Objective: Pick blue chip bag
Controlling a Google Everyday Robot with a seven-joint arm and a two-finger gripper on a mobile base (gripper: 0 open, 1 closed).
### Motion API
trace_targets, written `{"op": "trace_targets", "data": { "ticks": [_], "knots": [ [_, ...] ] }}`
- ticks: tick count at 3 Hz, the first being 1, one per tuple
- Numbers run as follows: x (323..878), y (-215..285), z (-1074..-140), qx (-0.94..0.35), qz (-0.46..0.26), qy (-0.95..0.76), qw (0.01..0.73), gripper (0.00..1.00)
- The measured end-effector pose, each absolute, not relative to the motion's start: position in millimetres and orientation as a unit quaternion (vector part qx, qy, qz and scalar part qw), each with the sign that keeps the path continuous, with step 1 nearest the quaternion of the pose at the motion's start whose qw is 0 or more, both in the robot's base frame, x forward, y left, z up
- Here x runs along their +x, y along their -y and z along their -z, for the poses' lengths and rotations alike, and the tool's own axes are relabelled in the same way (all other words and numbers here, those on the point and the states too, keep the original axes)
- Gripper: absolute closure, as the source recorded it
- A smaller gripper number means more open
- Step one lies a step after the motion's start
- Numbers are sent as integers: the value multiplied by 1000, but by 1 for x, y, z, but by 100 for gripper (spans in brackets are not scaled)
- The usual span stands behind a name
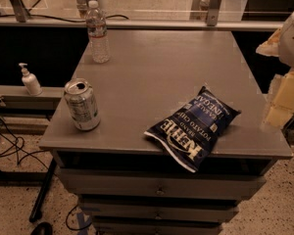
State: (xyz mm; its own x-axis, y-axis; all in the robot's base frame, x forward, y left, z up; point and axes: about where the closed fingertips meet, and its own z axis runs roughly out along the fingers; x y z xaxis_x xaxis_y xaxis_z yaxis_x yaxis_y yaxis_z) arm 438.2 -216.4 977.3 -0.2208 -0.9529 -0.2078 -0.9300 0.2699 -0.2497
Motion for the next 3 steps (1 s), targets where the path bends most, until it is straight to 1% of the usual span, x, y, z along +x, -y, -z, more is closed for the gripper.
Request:
{"op": "trace_targets", "data": {
  "ticks": [2, 3],
  "knots": [
    [442, 217, -974, -596, 29, -785, 167, 0],
    [455, 213, -956, -581, 0, -792, 188, 0]
  ]
}}
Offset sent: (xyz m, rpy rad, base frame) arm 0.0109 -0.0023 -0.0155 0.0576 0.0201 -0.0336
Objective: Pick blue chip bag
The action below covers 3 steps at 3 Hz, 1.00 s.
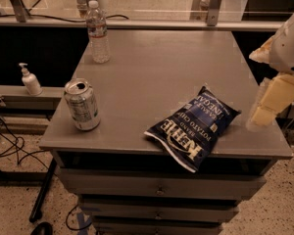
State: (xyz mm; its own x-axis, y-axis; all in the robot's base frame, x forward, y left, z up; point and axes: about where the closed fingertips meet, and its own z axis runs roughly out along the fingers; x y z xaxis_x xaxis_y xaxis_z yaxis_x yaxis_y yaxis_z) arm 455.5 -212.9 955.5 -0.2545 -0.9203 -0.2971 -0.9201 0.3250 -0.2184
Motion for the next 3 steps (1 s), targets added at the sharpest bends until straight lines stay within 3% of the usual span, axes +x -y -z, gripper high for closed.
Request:
{"op": "trace_targets", "data": {
  "ticks": [3],
  "knots": [
    [480, 174, -883, -515, -112, -826, 202, 0]
  ]
}}
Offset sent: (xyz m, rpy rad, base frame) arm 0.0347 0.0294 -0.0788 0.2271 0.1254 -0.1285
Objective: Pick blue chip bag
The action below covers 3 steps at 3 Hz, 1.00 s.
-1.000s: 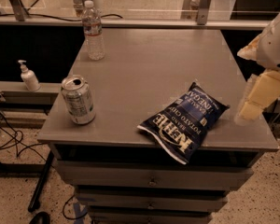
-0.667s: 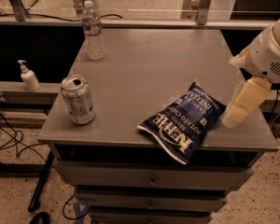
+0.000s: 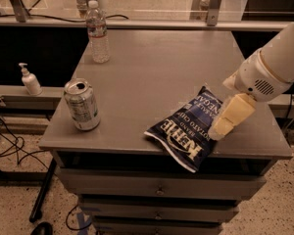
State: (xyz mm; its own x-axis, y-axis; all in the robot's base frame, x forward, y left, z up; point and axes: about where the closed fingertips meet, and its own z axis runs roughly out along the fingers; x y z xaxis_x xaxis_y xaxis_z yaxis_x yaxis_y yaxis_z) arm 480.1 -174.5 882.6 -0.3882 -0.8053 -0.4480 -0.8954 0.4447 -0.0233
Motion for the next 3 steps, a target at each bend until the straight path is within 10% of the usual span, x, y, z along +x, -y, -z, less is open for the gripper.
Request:
{"op": "trace_targets", "data": {
  "ticks": [3],
  "knots": [
    [489, 172, -861, -479, -134, -839, 222, 64]
  ]
}}
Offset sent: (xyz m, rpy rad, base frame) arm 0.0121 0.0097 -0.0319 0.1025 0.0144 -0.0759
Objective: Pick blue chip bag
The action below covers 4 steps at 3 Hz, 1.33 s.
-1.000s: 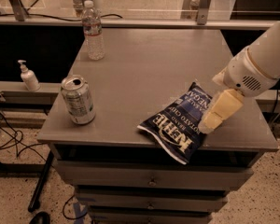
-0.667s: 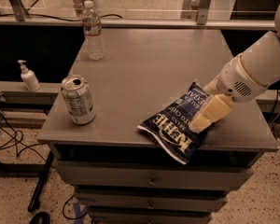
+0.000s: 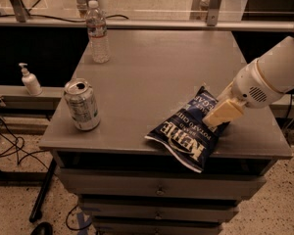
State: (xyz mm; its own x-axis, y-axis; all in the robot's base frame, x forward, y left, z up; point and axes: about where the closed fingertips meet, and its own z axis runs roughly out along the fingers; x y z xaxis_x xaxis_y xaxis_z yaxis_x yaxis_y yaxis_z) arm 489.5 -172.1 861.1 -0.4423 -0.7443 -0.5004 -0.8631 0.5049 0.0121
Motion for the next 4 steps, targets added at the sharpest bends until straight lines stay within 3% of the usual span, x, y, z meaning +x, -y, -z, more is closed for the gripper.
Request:
{"op": "trace_targets", "data": {
  "ticks": [1, 2, 4],
  "knots": [
    [495, 184, -868, -472, -122, -843, 228, 88],
    [503, 204, -892, -463, -109, -847, 237, 100],
    [521, 240, -983, -441, -94, -844, 292, 100]
  ]
}}
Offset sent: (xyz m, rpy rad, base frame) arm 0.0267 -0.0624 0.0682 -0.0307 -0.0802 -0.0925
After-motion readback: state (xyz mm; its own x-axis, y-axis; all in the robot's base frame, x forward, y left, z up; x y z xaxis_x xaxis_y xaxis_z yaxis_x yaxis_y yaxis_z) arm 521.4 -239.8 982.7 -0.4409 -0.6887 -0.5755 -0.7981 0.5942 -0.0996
